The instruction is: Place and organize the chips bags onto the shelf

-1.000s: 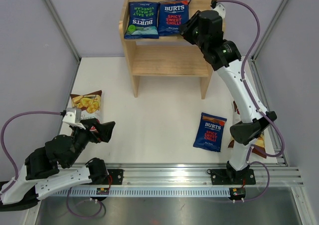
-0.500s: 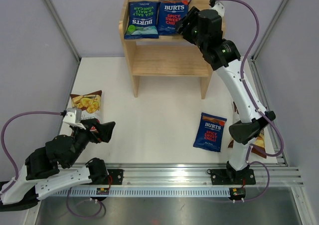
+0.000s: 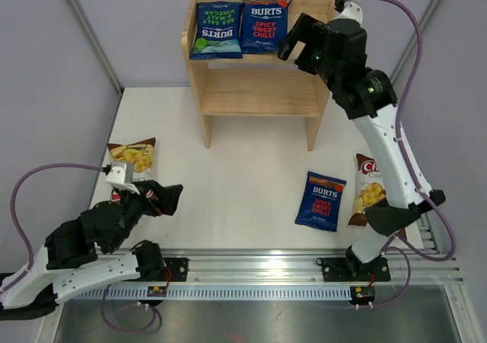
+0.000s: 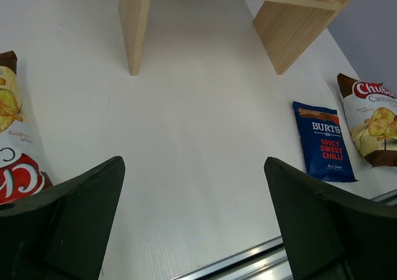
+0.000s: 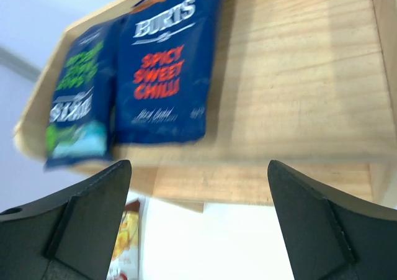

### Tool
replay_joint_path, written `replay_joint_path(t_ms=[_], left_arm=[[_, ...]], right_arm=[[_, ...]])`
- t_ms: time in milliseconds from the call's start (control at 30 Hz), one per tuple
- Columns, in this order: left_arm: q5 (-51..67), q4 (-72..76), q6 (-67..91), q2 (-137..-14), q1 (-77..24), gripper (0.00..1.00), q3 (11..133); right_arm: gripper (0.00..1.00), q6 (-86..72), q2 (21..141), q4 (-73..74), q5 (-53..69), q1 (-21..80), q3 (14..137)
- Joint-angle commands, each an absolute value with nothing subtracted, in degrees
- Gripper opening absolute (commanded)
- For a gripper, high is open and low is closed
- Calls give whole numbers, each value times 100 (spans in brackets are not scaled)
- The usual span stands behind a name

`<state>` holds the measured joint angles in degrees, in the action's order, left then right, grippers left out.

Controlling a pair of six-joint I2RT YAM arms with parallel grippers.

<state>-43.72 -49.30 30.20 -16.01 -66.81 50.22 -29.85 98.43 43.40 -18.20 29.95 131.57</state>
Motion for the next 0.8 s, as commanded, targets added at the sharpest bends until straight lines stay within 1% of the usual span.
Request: replay_joint_path(t_ms=[0,67,100,133,167,200,233,300,333,400,433,467,500,533,567,600,633,700,767], left_arm=[[-3835,-4343,3322,-2466,-6680,99,4931],[-3491,-3711,3314,-2863,-6680,99,4869],[-3037,-3439,3287,-3100,-6680,99,4739],[-2806,-2775,3287,-3485,-6680,99,4668],[-2569,-2377,3296,-3742,-6680,99,4580],[-2070,-1964,3313,-3970,-6688,99,4518],[-1857,-1238,3348,-4599,-6671,99,4474],[-1374,-723,3453,-5331,-6645,99,4648],[-1223,-425,3480,-6214,-6601,99,5015],[-750,-186,3393,-7036,-6574,99,5464],[-669,-63,3366,-7388,-6557,99,5693],[-555,-27,3366,-8088,-6513,99,6113],[-136,122,3401,-8399,-6443,99,6282],[-36,193,3436,-8689,-6303,99,6458],[-35,176,3524,-9310,-6232,99,6843],[322,150,3551,-9586,-6136,99,7003],[412,123,3568,-9859,-5969,99,7170],[431,27,3499,-10507,-5863,99,7687],[291,-394,3367,-10897,-5810,99,8128]], right_arm=[[99,-2200,8721,4403,-717,3015,12807],[99,-2084,8116,4578,-414,3023,12317],[100,-2040,7877,4727,-222,3023,12087],[99,-2056,7657,4772,-168,3015,11833],[99,-2065,7125,4781,-71,3015,11195],[99,-1978,6815,4659,243,3023,10797],[100,-1986,6168,4589,316,3023,9949],[99,-2056,5575,4587,439,3023,9258],[99,-2100,5085,4710,335,3023,8829],[100,-2232,4634,5130,-216,3023,8509],[99,-2224,4153,5220,-307,3023,8221],[99,-2232,3914,5299,-377,3023,8105],[100,-2302,3702,5448,-474,3023,8008],[99,-2320,3309,5519,-448,3015,7920],[100,-2329,3148,5580,-353,3023,7893],[99,-2329,2990,5659,-82,3023,7884],[100,-2329,2745,5712,-27,3023,7910],[99,-2390,2559,5861,298,3023,7936],[99,-2426,2382,5967,386,3023,7972]])
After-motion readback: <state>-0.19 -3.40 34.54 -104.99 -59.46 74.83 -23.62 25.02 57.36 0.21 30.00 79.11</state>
